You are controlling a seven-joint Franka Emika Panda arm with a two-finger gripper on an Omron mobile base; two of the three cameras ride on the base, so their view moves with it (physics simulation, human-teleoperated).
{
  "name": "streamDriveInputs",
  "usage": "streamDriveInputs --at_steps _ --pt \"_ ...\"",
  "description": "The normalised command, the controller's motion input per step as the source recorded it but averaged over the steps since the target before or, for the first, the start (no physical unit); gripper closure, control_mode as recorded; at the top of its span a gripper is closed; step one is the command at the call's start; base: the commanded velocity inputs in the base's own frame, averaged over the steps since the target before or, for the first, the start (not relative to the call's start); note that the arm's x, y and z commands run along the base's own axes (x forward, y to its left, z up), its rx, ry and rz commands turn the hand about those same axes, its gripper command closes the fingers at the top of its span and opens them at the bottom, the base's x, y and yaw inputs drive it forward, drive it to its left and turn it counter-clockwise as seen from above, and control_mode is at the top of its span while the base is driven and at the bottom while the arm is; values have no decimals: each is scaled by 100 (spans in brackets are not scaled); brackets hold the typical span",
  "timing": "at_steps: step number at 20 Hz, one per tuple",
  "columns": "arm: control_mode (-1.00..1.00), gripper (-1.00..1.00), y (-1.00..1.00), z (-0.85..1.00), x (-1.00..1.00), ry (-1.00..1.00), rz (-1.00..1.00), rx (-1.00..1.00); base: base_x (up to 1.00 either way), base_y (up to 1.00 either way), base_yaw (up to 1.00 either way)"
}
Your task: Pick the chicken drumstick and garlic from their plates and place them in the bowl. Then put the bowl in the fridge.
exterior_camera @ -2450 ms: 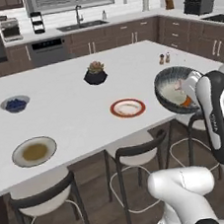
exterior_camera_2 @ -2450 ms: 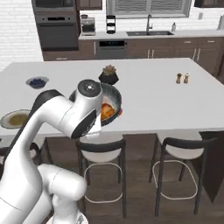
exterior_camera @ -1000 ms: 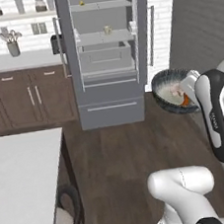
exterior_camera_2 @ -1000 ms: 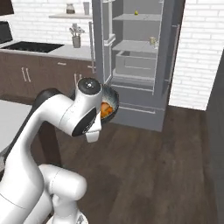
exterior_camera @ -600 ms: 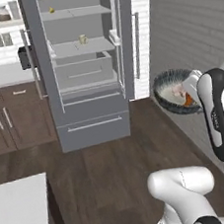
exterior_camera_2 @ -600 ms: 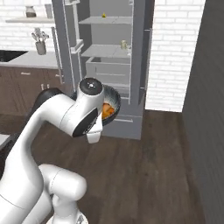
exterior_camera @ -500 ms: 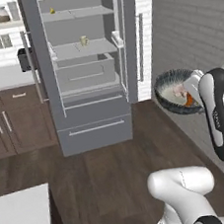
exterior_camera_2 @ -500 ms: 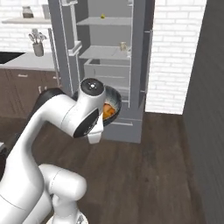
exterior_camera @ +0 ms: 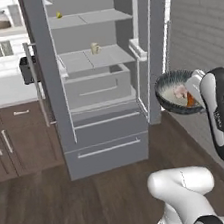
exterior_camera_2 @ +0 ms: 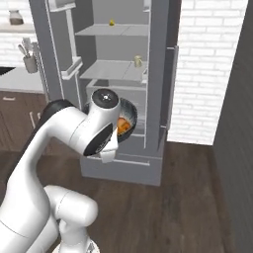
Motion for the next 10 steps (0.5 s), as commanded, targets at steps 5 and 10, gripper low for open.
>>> streamDriveInputs --at_steps 5,10 --pt "100 100 0 0 0 0 0 0 93 77 4" --pt "100 100 0 0 0 0 0 0 99 68 1"
